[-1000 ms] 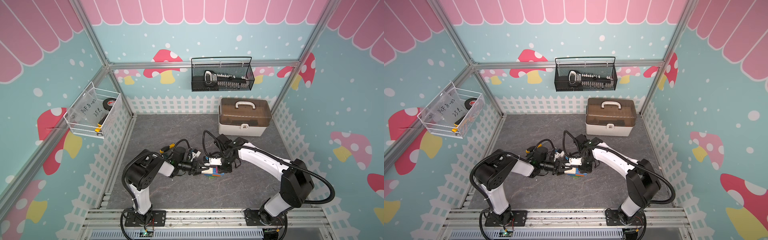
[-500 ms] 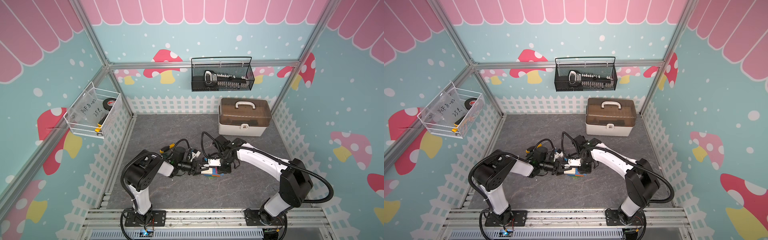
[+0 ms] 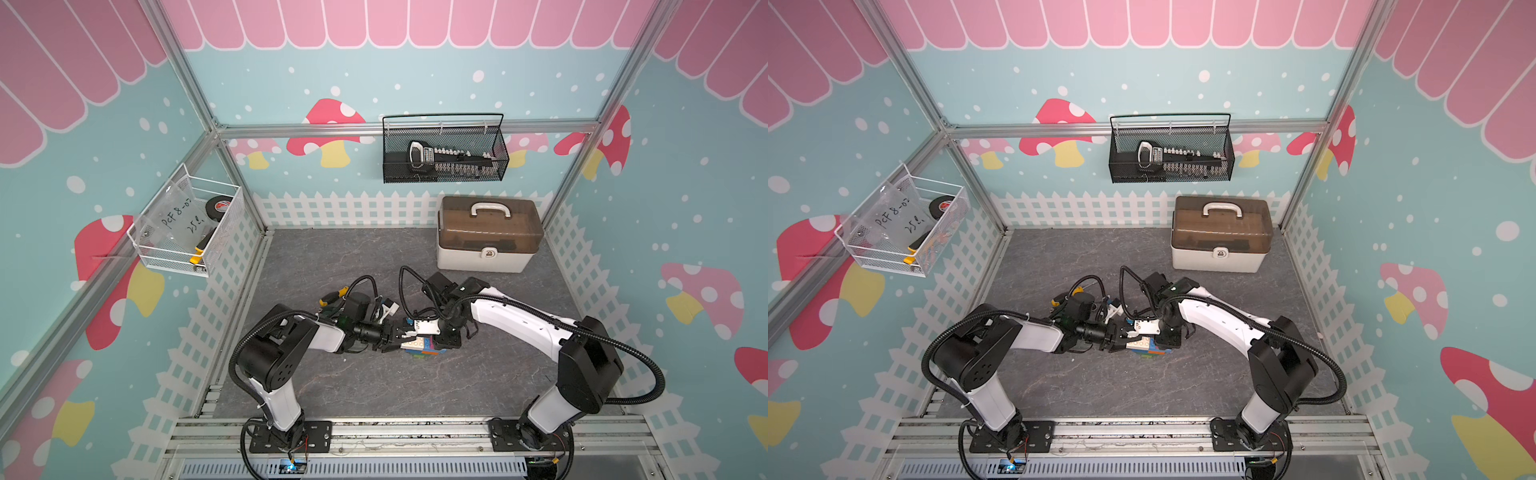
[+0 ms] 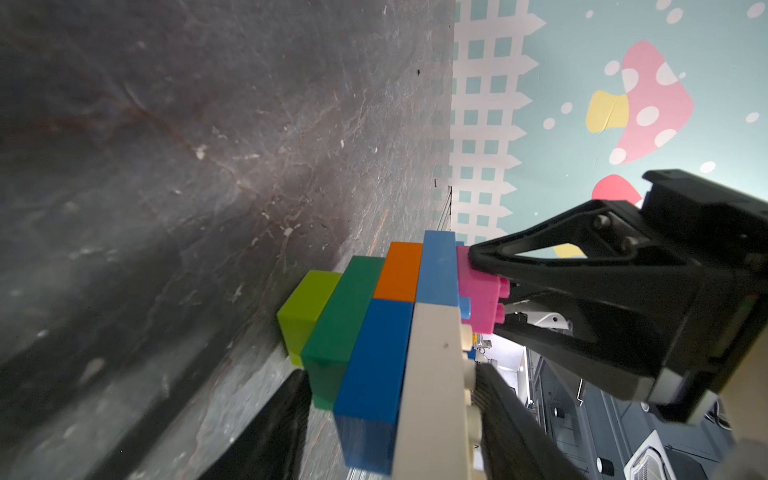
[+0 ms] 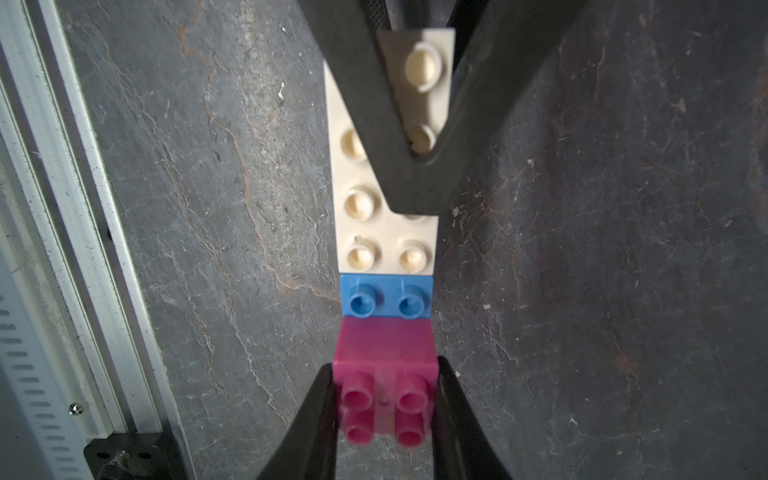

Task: Assemble a heart with lego
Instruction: Assemble the lego brick with the lego brick.

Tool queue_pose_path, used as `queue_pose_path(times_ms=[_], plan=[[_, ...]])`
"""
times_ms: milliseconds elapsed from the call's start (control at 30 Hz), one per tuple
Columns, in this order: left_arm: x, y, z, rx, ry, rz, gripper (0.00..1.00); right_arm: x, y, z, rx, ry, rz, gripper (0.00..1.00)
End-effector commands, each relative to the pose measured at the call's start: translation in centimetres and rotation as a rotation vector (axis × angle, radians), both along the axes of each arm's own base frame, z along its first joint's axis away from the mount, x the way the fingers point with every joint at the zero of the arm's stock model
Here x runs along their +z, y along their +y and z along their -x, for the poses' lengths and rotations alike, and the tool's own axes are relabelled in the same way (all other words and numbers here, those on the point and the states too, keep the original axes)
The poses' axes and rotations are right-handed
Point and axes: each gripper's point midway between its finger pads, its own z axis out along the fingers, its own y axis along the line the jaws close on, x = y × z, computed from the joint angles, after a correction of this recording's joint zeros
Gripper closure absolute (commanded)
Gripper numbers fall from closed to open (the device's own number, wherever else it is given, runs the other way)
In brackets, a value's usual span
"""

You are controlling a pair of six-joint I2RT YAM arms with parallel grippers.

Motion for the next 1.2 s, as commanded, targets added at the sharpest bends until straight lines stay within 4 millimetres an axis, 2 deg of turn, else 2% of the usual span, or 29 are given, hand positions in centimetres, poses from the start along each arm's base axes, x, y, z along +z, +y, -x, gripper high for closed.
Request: queue_pose_path(times_ms=[0, 67, 267, 467, 567, 600, 633, 733, 867, 933, 1067, 1167], plan=[[-1.1, 0.5, -0.1, 0.023, 0.004, -0.034, 0.41, 0.2, -0.3, 0.1, -0.006, 0.018, 0.037, 0.86], [-1.0, 0.6, -0.2, 0.034, 0.001, -0.023, 0.42, 0.5, 0.0, 0.0, -0.015, 0.016, 0.027, 0.82], [-0.7, 0.5, -0.4, 0.037, -0.005, -0.014, 0.42, 1.6, 0.4, 0.0, -0.042, -0.001, -0.013, 0.56], [-0.4, 0.4, -0.5, 0.039, -0.01, -0.01, 0.38, 4.1, 1.4, -0.5, -0.113, -0.049, -0.114, 0.46], [0.3, 0.4, -0.7, 0.042, -0.027, -0.006, 0.31, 5.4, 1.5, -0.7, -0.158, -0.081, -0.163, 0.41], [0.7, 0.4, -0.9, 0.043, -0.038, -0.006, 0.1, 5.8, 1.5, -0.9, -0.181, -0.098, -0.182, 0.4], [1.3, 0.4, -1.1, 0.044, -0.051, -0.008, 0.0, 6.3, 1.4, -1.2, -0.214, -0.117, -0.207, 0.37], [3.3, 0.9, -1.8, 0.047, -0.116, -0.045, 0.01, 7.9, 0.8, -2.0, -0.305, -0.165, -0.289, 0.32], [6.1, 3.7, -2.9, 0.071, -0.231, -0.213, 0.01, 10.1, -0.6, -4.0, -0.49, -0.274, -0.399, 0.2], [6.7, 6.4, -3.6, 0.117, -0.288, -0.384, 0.01, 11.1, -2.0, -5.3, -0.635, -0.337, -0.476, 0.16], [5.2, 11.6, -4.2, 0.205, -0.324, -0.716, 0.01, 11.1, -5.5, -7.1, -0.967, -0.365, -0.591, 0.05], [3.1, 13.7, -5.3, 0.253, -0.305, -0.885, 0.11, 9.5, -7.3, -7.3, -1.161, -0.317, -0.652, 0.03]])
